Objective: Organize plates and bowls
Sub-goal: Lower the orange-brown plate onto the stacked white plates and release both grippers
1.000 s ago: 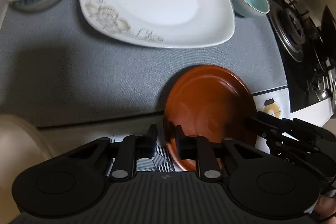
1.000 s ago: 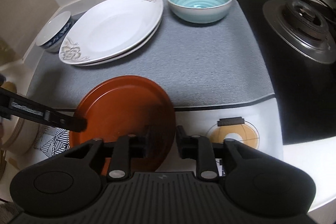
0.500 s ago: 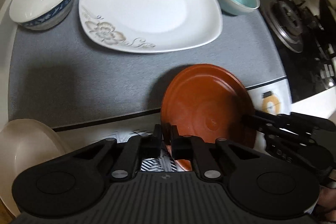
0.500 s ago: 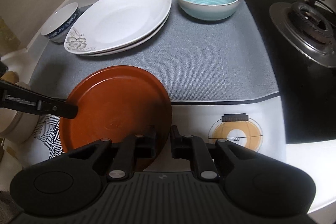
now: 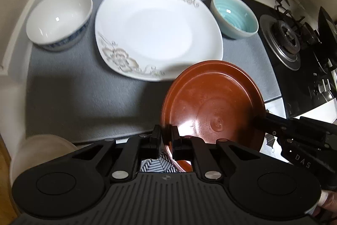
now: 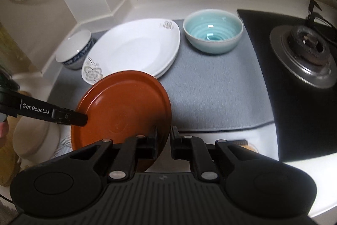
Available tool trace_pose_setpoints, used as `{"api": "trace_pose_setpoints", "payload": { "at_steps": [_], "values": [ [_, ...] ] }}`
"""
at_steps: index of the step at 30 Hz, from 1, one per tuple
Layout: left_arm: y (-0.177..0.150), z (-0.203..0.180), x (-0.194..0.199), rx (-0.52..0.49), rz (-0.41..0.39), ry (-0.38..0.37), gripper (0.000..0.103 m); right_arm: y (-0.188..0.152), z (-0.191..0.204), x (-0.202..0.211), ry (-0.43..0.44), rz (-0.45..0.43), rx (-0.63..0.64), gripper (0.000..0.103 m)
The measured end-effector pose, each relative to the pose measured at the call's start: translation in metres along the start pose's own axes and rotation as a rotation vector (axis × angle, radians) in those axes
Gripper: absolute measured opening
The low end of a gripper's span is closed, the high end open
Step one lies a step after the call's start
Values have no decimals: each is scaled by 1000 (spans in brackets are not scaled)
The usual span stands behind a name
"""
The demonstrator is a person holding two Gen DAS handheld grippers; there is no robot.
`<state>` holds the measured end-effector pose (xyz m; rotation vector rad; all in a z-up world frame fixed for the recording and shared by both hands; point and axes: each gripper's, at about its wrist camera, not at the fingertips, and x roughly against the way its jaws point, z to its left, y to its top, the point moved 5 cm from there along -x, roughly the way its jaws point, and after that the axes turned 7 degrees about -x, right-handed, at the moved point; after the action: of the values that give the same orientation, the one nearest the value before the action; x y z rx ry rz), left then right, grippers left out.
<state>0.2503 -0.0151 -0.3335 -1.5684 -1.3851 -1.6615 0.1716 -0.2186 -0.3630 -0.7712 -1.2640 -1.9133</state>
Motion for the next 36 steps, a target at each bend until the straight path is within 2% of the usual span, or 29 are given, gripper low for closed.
{"api": "trace_pose_setpoints", "payload": {
  "at_steps": [4,9,12,20,22,25,29,34,36],
  "values": [
    [3,5,6,-4,-13,3,9,9,8,0,1,-7,12,12],
    [6,20,3,85,10,-28,9,19,16,0,18,-10,10,12],
    [10,21,4,66,4,-11,9,25,23,3,24,-20,21,12],
    [37,26,26,47,-74,29,9,61,37,4,13,-93,36,13],
    [49,33,33,82,-94,19,9,73,39,4,18,-111,35,13],
    [64,49,40,183,-106,-45,9,93,42,2,25,-144,34,13],
    [83,60,53,213,-161,-49,9,120,45,2,71,-195,8,12],
    [115,64,63,191,-251,20,9,145,51,-18,78,-234,3,12],
    [124,67,57,214,-259,16,9,151,49,-27,77,-248,-22,12]
  ]
}}
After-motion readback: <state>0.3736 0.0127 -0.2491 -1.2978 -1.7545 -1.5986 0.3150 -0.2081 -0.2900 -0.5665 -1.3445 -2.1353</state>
